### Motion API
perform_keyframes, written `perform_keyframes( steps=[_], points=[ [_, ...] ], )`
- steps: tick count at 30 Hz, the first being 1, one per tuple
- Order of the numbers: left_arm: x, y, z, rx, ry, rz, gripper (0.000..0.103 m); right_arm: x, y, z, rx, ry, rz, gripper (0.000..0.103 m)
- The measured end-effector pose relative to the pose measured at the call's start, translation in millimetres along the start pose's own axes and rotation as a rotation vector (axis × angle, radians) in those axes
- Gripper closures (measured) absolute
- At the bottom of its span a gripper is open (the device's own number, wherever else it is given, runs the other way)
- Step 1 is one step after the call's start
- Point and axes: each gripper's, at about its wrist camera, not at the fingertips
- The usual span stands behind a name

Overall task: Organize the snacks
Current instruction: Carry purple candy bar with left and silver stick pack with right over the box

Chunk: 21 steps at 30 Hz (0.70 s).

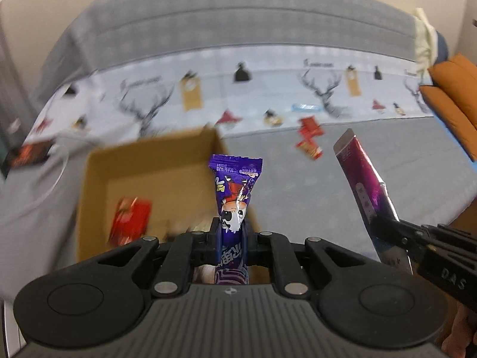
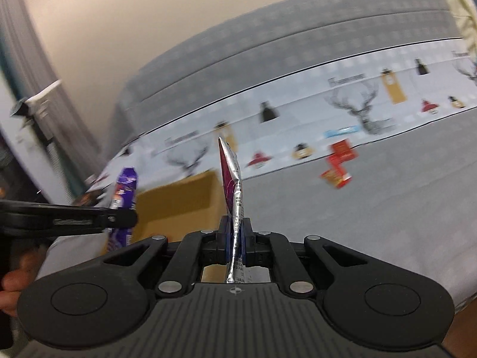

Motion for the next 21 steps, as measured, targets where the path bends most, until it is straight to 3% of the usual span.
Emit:
perform_keyframes(
  steps=[10,21],
  points=[
    [59,-61,-60,-0.006,0.101,-0.094,0.090,87,-54,-35,0.089,0.123,-0.093,0.096],
    [75,-87,-84,-0.023,0.118,-0.141,0.090,118,-66,-49,0.100,0.144,-0.162,0.096]
  ],
)
Point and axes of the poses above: each gripper's, at about its wrist camera, not at the fingertips, and z roughly the way its jaws point, x to its left, y to its top, and after that the axes turned 7 degrees about -x, right-handed
